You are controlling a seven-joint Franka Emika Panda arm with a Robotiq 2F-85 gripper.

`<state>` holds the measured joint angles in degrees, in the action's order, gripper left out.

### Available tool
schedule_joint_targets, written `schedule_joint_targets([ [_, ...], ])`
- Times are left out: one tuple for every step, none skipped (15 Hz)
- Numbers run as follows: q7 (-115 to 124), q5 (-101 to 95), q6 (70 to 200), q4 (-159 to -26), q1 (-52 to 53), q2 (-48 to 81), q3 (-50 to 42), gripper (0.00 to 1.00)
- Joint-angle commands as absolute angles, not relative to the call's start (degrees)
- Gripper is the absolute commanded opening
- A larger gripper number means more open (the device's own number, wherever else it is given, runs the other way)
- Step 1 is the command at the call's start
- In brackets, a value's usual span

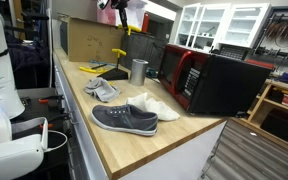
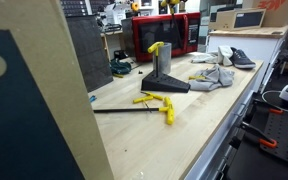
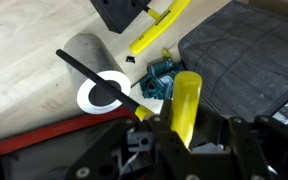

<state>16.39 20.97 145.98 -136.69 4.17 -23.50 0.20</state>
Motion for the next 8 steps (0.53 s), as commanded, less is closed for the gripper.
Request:
schedule_joint_targets([
  [16.3,21.2,145.8,-136.6,3.6,-23.5,0.7,0.25],
  [16.3,21.2,145.8,-136.6,3.6,-23.5,0.7,0.25],
  [16.3,21.2,145.8,-136.6,3.6,-23.5,0.7,0.06],
  [15.5,21.9,146.6,-135.9,4.3,-22.9,0.7,0.06],
  [15.2,22.3,147.1,-135.6,4.7,-22.6,0.8,0.06],
  [15.4,22.7,147.8,-135.3,5.0,-22.5,1.0,0.06],
  [15.8,23.4,148.5,-134.7,5.3,-22.5,1.1,0.06],
  [16.1,24.0,149.1,-134.1,5.6,-22.4,1.3,0.06],
])
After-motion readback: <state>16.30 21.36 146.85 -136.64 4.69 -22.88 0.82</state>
